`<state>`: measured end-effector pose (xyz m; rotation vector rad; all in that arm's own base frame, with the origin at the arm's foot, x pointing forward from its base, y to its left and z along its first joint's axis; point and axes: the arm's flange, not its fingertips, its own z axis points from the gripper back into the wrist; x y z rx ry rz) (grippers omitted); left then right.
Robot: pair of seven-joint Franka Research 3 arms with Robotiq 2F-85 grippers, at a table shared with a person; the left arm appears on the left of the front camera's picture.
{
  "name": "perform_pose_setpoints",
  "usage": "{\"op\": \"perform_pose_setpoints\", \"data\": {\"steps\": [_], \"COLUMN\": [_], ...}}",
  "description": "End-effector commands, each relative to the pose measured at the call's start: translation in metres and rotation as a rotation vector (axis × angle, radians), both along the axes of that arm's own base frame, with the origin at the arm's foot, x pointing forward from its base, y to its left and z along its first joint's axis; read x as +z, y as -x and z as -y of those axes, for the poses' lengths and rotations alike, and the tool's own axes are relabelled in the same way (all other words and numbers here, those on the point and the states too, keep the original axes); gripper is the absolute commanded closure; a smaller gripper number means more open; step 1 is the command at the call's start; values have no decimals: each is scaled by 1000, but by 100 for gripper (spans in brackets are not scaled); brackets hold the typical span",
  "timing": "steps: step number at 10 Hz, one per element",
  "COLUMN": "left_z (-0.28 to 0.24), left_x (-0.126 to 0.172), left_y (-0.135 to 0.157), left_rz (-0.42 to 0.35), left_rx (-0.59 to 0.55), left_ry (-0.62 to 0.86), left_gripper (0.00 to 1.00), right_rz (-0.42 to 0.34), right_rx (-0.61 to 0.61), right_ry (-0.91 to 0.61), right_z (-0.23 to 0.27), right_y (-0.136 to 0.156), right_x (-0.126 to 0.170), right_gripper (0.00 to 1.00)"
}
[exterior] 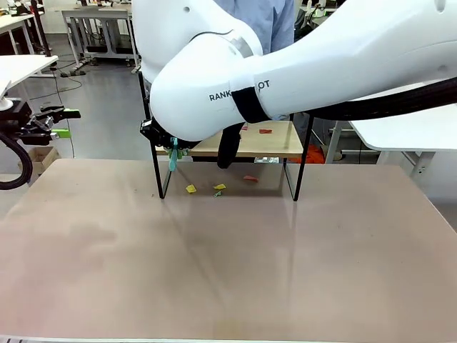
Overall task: Clean the shelf.
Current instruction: Clean the specific section of the Shelf indicated by the human with the Duster.
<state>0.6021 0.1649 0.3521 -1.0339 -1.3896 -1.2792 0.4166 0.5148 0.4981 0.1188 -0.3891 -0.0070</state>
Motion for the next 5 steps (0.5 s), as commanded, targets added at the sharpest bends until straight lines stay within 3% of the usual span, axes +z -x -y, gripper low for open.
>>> {"op": "perform_pose_setpoints", "data": {"steps": [1,5], "left_z": [1,1], "left_x": [2,2], "left_y": [2,2], "left_rz": [13,13], "left_rx": [-5,-5], "left_ry": [-6,-6], "left_gripper": [0,0], "right_rz": [-46,-118], "right_rx": [1,-83], "right_ry": [10,25], "right_z": [30,106], "right_y": [-3,-1], "right_x": [-1,-3], "right_gripper": [87,87]}}
